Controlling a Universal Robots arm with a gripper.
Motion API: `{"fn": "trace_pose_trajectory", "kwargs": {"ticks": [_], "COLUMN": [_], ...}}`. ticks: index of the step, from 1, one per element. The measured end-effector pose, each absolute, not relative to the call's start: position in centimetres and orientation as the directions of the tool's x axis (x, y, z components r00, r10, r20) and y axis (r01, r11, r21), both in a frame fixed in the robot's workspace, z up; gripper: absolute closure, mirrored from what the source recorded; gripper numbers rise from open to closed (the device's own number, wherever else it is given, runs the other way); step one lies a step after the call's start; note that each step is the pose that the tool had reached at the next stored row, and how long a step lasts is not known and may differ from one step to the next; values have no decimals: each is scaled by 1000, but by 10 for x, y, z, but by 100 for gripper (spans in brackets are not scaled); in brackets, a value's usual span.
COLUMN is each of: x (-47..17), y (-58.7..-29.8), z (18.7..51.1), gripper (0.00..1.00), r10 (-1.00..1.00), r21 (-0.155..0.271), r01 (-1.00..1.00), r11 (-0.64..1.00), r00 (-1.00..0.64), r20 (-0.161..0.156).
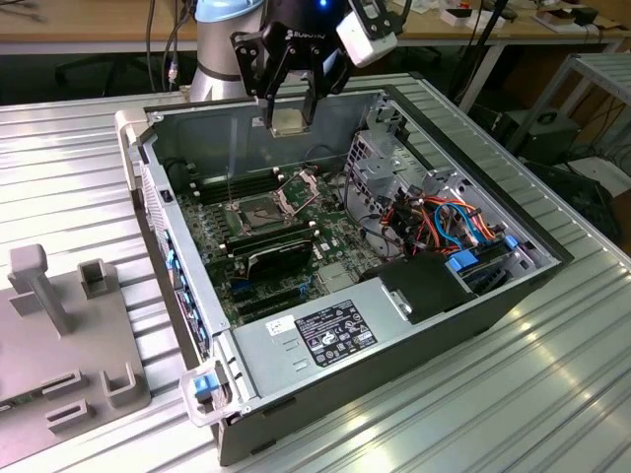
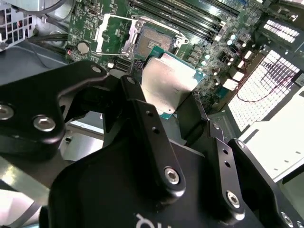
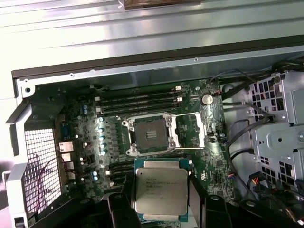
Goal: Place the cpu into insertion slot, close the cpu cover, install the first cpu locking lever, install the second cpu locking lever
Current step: 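Place the cpu into insertion slot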
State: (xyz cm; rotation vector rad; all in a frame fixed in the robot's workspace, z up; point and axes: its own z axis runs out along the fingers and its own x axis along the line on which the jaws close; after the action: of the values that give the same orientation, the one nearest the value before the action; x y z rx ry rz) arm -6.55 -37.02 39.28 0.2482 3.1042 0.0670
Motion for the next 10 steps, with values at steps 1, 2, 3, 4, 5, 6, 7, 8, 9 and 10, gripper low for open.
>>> {"fn": "trace_pose_trajectory", "kwargs": {"ticks": [1, 2, 3, 4, 5, 6, 7, 8, 9, 10], "x": [-65, -65, -65, -65, -65, -65, -65, -65, -65, -65], "y": [-370, -370, -370, -369, -369, -369, -369, -369, -368, -368], "z": [393, 393, 393, 393, 393, 393, 393, 393, 393, 392], "gripper": [46, 46, 46, 46, 46, 46, 46, 46, 46, 46], "r10": [172, 182, 191, 202, 217, 227, 235, 244, 252, 260], "r21": [45, 45, 45, 45, 45, 45, 45, 45, 45, 45], "r01": [171, 181, 189, 201, 216, 226, 234, 243, 250, 259], "r11": [984, 982, 981, 979, 975, 973, 971, 969, 967, 965], "r00": [-985, -983, -981, -979, -976, -974, -972, -969, -968, -965], "r20": [-23, -23, -23, -23, -23, -23, -23, -23, -23, -23]}}
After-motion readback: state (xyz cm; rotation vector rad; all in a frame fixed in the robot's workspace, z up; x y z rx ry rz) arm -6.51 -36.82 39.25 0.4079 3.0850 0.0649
